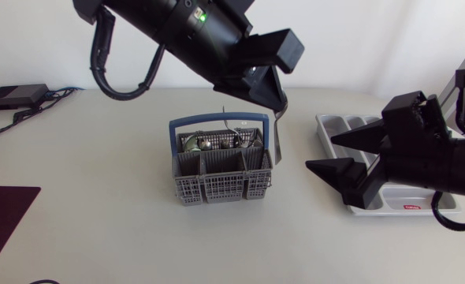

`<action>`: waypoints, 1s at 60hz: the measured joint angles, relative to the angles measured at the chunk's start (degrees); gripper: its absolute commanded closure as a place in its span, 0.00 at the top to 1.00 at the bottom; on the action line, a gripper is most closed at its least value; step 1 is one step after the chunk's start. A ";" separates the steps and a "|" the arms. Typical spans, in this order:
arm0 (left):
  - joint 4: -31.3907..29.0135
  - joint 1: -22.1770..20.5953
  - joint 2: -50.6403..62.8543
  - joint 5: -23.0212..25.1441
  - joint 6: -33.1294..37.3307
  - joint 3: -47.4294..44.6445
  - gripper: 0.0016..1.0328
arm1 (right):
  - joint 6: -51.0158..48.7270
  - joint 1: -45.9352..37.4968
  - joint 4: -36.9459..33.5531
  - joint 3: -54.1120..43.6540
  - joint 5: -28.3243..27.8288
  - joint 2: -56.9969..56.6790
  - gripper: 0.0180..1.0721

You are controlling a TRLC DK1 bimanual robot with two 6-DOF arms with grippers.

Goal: Sort the cutlery from the basket into the organizer compartments.

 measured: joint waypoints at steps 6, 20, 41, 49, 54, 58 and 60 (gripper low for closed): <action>0.00 1.01 0.00 3.39 1.22 -0.55 0.06 | -0.20 2.03 0.04 0.00 -1.07 -0.61 0.85; -0.04 1.42 0.07 8.59 3.54 -2.60 0.06 | -0.42 3.76 0.31 -0.02 -4.22 -0.63 0.76; -0.04 1.42 2.84 15.13 4.15 -4.11 0.06 | -0.59 6.89 3.78 -0.50 -4.66 -0.42 0.58; -0.09 1.55 3.28 16.44 4.35 -4.20 0.06 | -0.61 7.67 4.00 -0.50 -5.11 0.15 0.50; -0.22 1.57 3.28 16.70 4.39 -4.20 0.06 | -0.61 8.07 4.13 -0.61 -5.77 0.63 0.46; -0.48 1.57 3.28 16.79 4.39 -4.20 0.06 | -0.61 8.22 4.52 -0.94 -5.97 0.68 0.42; -0.50 1.57 3.30 16.98 4.39 -4.20 0.06 | -0.61 8.22 4.72 -1.14 -6.08 0.68 0.39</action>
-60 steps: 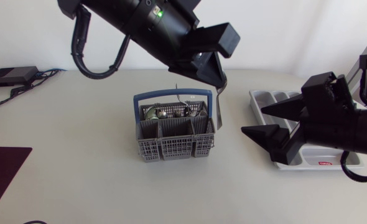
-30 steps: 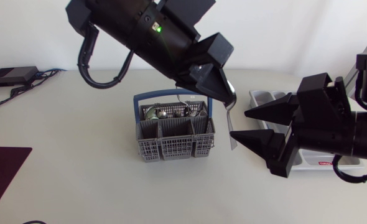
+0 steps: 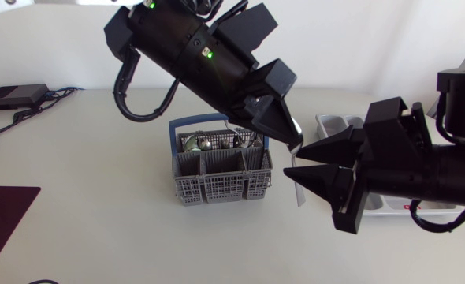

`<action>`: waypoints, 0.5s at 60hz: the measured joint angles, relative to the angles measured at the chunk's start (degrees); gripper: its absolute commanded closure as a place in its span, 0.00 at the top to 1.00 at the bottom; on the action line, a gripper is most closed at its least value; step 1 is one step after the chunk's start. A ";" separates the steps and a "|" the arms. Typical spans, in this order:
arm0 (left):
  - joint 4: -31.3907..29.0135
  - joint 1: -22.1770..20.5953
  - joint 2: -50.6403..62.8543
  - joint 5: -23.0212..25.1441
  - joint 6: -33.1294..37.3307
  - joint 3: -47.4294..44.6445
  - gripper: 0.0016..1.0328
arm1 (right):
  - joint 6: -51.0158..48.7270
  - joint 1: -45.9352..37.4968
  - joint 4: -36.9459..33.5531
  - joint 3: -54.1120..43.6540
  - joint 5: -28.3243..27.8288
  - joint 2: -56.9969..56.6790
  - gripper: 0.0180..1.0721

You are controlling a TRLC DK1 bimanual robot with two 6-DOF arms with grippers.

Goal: Sort the cutlery from the basket into the organizer compartments.

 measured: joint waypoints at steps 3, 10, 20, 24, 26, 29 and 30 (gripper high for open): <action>-0.09 0.04 0.00 0.50 0.22 0.00 0.06 | 0.00 0.00 0.11 -0.17 -0.11 0.00 0.35; -0.39 0.07 0.00 0.79 0.61 0.00 0.06 | 0.00 0.00 0.11 -0.22 -1.25 0.00 0.25; -0.39 0.07 0.00 0.98 0.63 0.00 0.06 | 0.02 0.42 0.13 -0.35 -2.05 0.15 0.10; -0.66 0.07 0.00 1.03 0.61 0.00 0.06 | 0.04 0.92 0.15 -0.63 -2.05 0.15 0.09; -0.85 0.07 0.00 1.16 0.63 0.00 0.06 | 0.04 1.09 0.22 -0.81 -2.05 0.15 0.08; -1.07 0.07 0.00 1.33 0.61 0.00 0.07 | 0.04 1.18 0.26 -0.92 -2.03 0.15 0.06; -1.18 0.07 0.00 1.38 0.61 0.00 0.07 | 0.04 1.20 0.26 -0.96 -2.03 0.15 0.06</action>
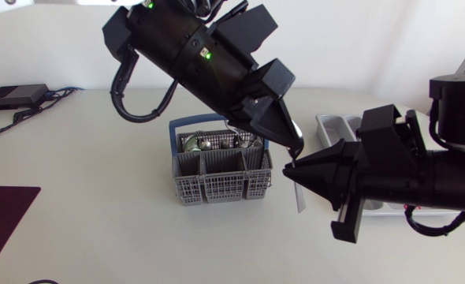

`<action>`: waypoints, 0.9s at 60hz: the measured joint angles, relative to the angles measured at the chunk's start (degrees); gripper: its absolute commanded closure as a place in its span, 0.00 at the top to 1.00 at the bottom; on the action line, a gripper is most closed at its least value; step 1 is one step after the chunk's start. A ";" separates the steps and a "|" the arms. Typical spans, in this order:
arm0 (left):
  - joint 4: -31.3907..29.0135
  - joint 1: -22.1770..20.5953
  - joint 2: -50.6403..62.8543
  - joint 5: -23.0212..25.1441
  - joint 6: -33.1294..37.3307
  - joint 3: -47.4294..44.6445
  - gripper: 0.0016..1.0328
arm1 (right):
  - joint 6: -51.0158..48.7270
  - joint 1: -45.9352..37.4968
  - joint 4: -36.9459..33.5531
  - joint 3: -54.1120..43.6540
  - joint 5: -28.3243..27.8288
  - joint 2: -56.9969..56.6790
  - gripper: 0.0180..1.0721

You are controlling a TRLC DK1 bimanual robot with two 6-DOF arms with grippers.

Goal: Sort the cutlery from the basket into the organizer compartments.

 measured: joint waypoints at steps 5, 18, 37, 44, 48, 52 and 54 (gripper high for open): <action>-0.04 0.15 0.00 0.15 0.00 0.00 0.10 | 0.00 0.24 0.13 -0.15 0.02 0.00 0.06; 0.46 1.73 0.00 1.05 0.00 0.02 0.84 | 0.66 0.66 -0.11 -0.26 1.11 0.00 0.05; 10.95 5.09 -2.91 -6.93 -2.86 -1.22 0.93 | 0.83 -4.09 -1.11 -1.11 5.73 0.13 0.05; 14.97 4.94 -6.01 -15.52 -3.26 -4.33 0.94 | 0.46 -10.16 -1.05 -1.11 8.79 1.01 0.05; 15.54 4.72 -6.64 -19.85 -3.26 -5.33 0.94 | -0.15 -12.83 -0.81 -1.11 12.94 1.84 0.05; 15.98 4.72 -6.69 -23.32 -3.26 -6.16 0.94 | -0.83 -14.40 0.42 -1.11 18.08 3.08 0.06; 16.11 4.72 -6.69 -25.59 -3.26 -6.69 0.94 | -1.14 -15.13 1.42 -1.11 20.31 3.85 0.05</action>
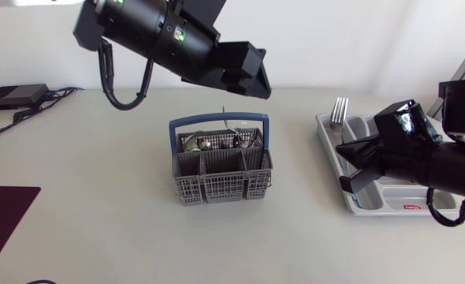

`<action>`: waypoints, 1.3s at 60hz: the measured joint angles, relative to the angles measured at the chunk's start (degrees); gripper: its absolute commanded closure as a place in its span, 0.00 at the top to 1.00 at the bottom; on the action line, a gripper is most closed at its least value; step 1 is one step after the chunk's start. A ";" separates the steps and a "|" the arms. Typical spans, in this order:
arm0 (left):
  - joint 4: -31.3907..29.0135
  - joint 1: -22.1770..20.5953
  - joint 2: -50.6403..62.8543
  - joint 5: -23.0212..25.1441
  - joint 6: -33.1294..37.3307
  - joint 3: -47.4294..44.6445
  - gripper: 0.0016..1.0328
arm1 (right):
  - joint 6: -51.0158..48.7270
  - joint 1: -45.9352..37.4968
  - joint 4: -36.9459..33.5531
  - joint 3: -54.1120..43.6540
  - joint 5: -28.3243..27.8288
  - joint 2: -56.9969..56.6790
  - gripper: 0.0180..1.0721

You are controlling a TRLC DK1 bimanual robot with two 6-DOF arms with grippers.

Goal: Sort the cutlery from the basket into the organizer compartments.

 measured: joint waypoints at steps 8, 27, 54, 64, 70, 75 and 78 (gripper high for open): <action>0.28 0.09 0.00 -6.23 0.00 -1.40 0.94 | -1.05 -5.31 3.52 0.02 3.26 4.81 0.05; 2.62 0.09 -1.97 -16.61 0.68 -7.28 0.94 | -1.05 -16.92 7.93 3.89 6.16 16.00 0.06; 7.43 2.64 -8.26 -21.22 2.64 -14.86 0.94 | -1.03 -25.77 15.98 17.59 12.83 37.38 0.06; 8.46 4.50 -9.16 -21.64 3.50 -17.66 0.94 | -1.03 -27.04 18.38 21.94 15.43 44.98 0.06; 8.81 4.92 -9.88 -21.86 3.52 -18.21 0.94 | -1.03 -27.50 18.60 25.14 16.68 48.68 0.06; 8.85 4.92 -10.49 -22.10 3.52 -18.25 0.94 | -1.03 -27.76 18.84 27.56 17.86 51.43 0.06; 9.03 4.92 -10.93 -22.77 3.54 -18.40 0.94 | -1.03 -27.89 19.10 28.85 18.23 53.05 0.06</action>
